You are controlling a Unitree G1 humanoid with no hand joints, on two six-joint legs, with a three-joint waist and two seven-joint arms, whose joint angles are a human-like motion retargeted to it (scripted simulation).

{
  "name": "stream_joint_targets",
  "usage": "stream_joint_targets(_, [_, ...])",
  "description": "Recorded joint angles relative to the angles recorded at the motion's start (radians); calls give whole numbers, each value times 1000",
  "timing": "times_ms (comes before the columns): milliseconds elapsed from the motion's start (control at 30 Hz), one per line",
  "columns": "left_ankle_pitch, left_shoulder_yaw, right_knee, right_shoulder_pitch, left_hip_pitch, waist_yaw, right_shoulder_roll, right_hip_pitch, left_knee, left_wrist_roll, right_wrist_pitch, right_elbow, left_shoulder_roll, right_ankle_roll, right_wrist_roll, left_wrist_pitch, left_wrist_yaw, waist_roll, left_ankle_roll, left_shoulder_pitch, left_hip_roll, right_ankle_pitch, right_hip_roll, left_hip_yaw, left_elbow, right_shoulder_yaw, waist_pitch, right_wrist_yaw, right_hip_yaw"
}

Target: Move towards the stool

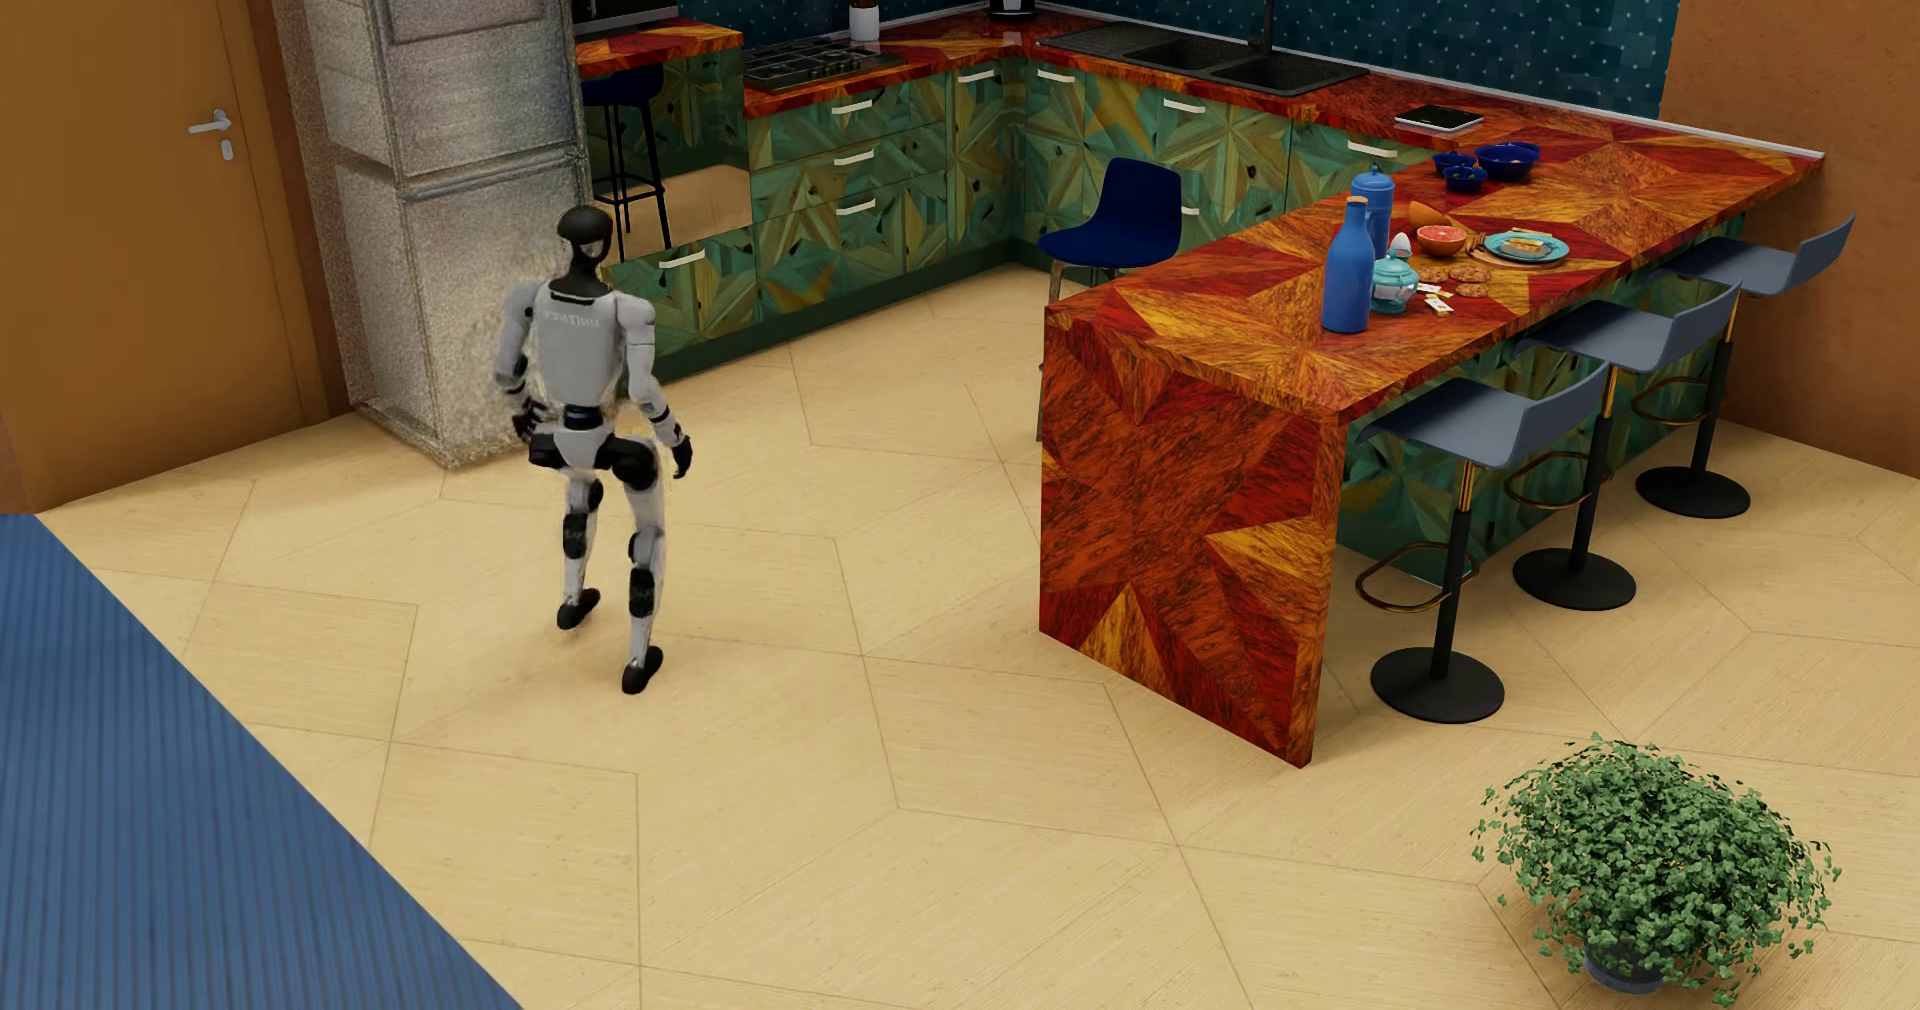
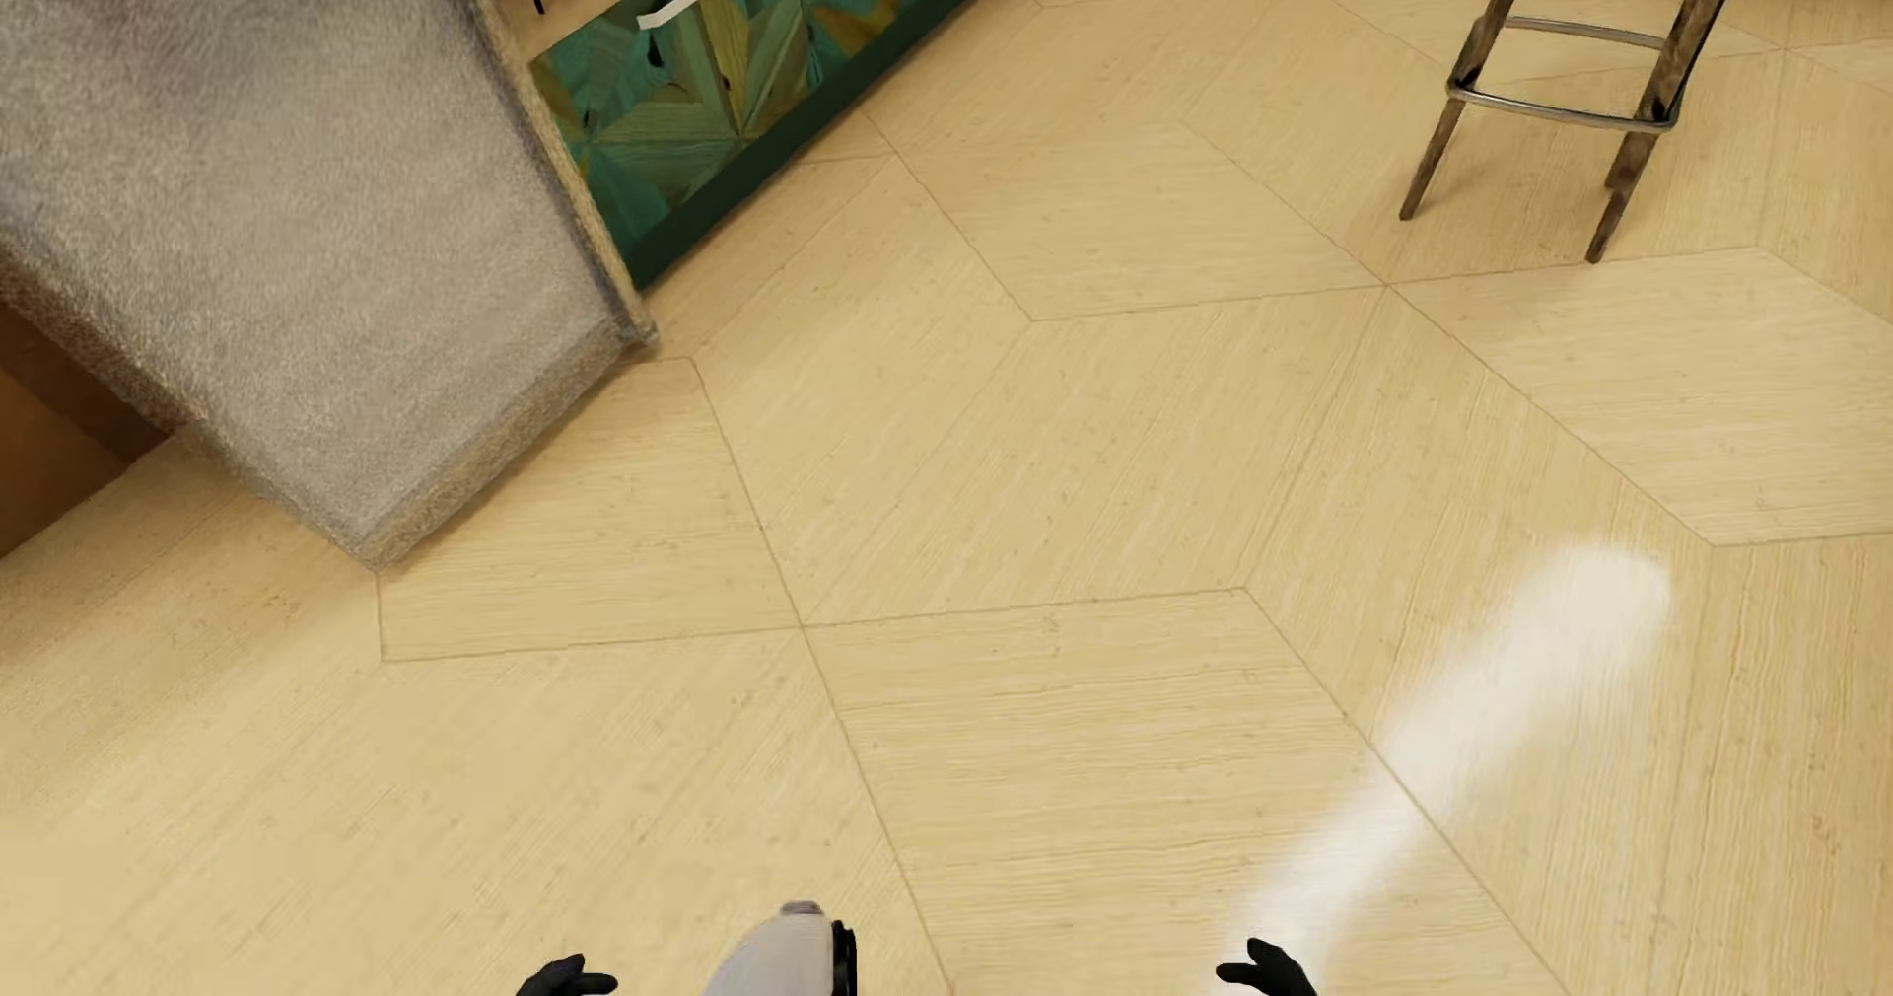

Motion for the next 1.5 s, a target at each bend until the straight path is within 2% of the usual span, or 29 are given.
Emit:
stream_joint_targets(67, [67,7,121,-84,46,-39,38,38,-308,5,-17,-73,59,-13,-63,31,11,19,-53,9,75,-8,12,16,18,-8,25,54,17])
stream_joint_targets(100, [213,0,319,-108,84,-83,45,-27,-307,-31,-27,-45,91,-61,-74,-11,46,-18,-50,-26,90,100,-15,58,42,0,37,88,-7])
stream_joint_targets(133, [164,2,439,-82,133,-126,38,-103,-302,-81,-34,-25,97,-85,-66,-56,105,-77,40,-88,93,227,-58,100,51,5,46,127,-51])
stream_joint_targets(167, [117,-4,471,-18,194,-174,21,-158,-304,-127,-36,-34,76,-52,-53,-86,167,-132,144,-142,101,240,-90,134,18,-22,53,161,-92])
stream_joint_targets(267, [-36,-120,157,141,337,-264,-29,-198,-285,-151,-7,-19,-31,13,-47,-86,243,-247,68,-280,127,52,-119,174,-66,-56,-8,128,-102])
stream_joint_targets(300, [-41,-146,131,146,317,-246,-46,-151,-154,-119,-4,66,-41,4,-30,-76,218,-246,42,-315,143,30,-95,123,-63,-6,-8,82,-103])
stream_joint_targets(367, [69,-99,86,97,212,-152,-18,-54,29,-44,30,43,-58,14,33,-127,121,-179,26,-165,95,-30,-53,-11,-30,32,-7,-2,-77])
stream_joint_targets(433, [-69,0,142,3,210,-82,81,-9,-163,1,31,-78,29,18,77,-126,25,-113,33,-24,97,-57,-26,-12,27,-9,2,-28,-39])
stream_joint_targets(500, [-152,-7,406,-35,333,-123,56,-115,-205,-44,-26,-10,87,-77,110,-21,28,-132,60,-27,100,133,-58,64,46,42,7,78,-42])
stream_joint_targets(567, [-156,-37,331,39,445,-197,29,-215,-222,-120,-22,-77,29,-86,86,96,97,-161,34,-163,113,135,-92,131,-76,-22,22,174,-134])
stream_joint_targets(633, [179,-86,130,77,293,-191,-30,-114,132,-139,-29,43,-62,-35,11,41,144,-162,-17,-287,88,-28,-81,53,-34,62,22,146,-130])
stream_joint_targets(700, [122,-66,57,93,134,-125,-4,15,105,-125,14,29,-48,-28,-29,-59,146,-113,-51,-188,36,-67,-35,-12,-47,38,37,65,-76])
stream_joint_targets(767, [100,-36,281,33,48,-102,31,-13,-197,-82,83,-63,29,-44,-29,-124,125,-54,-69,-96,13,42,0,14,-23,5,58,-27,-60])
stream_joint_targets(800, [159,13,478,18,56,-130,46,-95,-199,-65,100,-77,75,-79,-29,-151,117,-61,3,-102,-8,236,-9,13,49,23,56,-40,-63])
stream_joint_targets(833, [106,41,567,32,101,-133,28,-188,-213,-62,97,-59,81,-43,-45,-132,129,-87,152,-156,-35,371,-16,10,65,3,56,-6,-52])
stream_joint_targets(867, [83,39,541,71,144,-144,25,-274,-247,-66,79,-51,68,12,-76,-83,144,-129,177,-207,-55,293,-29,21,9,-33,61,44,-24])
stream_joint_targets(900, [76,17,405,107,187,-159,26,-333,-288,-73,55,-42,42,27,-127,-50,149,-159,101,-249,-57,132,-50,23,-34,-67,69,96,9])
stream_joint_targets(933, [71,-33,200,113,219,-155,28,-334,-309,-71,39,-30,13,17,-189,-51,138,-186,104,-272,-74,123,-95,5,-6,-61,69,141,38])
stream_joint_targets(967, [66,-65,63,76,231,-133,18,-285,-278,-66,21,29,-26,83,-236,-53,114,-188,144,-276,-75,228,-123,-12,24,-21,80,182,26])
stream_joint_targets(1000, [56,-73,54,28,232,-85,-11,-256,-260,-60,15,-10,-38,74,-255,-52,75,-165,187,-247,-59,216,-107,-17,12,-8,98,221,8])
stream_joint_targets(1100, [-7,-25,36,-91,269,17,14,-191,-278,-40,-108,-40,15,78,-159,-34,-50,-86,249,-128,-43,195,-89,-13,19,15,107,178,-27])
stream_joint_targets(1133, [7,-9,50,-99,303,23,34,-191,-325,-44,-161,-59,41,49,-100,-7,-65,-74,169,-108,-42,229,-91,-13,10,6,105,153,-26])
stream_joint_targets(1167, [18,20,55,-102,331,17,31,-196,-367,-56,-203,-61,48,-21,-44,14,-60,-71,101,-86,-40,266,-95,-7,-10,17,97,137,-30])
stream_joint_targets(1200, [33,20,24,-80,349,5,27,-186,-384,-72,-224,-60,25,-131,-7,29,-38,-76,98,-78,-48,259,-105,1,-21,-8,83,135,-34])
stream_joint_targets(1233, [52,-8,-36,-59,339,-4,14,-159,-349,-88,-214,-47,-12,-122,3,54,-6,-85,143,-109,-58,220,-113,6,-24,-5,68,135,-20])
stream_joint_targets(1267, [48,-44,-78,-55,329,-20,1,-136,-319,-104,-181,-25,-24,83,0,77,23,-89,182,-137,-56,226,-118,10,-44,0,52,137,-8])
stream_joint_targets(1367, [-14,-15,-101,-8,376,-49,26,-117,-377,-134,-61,-23,-4,81,-5,49,54,-98,128,-157,-22,231,-83,-14,-25,8,18,110,-18])
stream_joint_targets(1400, [-2,-23,-110,-10,391,-60,26,-108,-399,-143,-38,-19,9,82,-16,49,51,-114,147,-148,-28,236,-89,-10,-25,-6,23,105,-16])
stream_joint_targets(1500, [32,-14,-156,-9,408,-36,22,-83,-442,-159,-29,-23,9,81,-31,66,28,-136,143,-136,-34,266,-95,-23,-19,-11,33,92,-29])
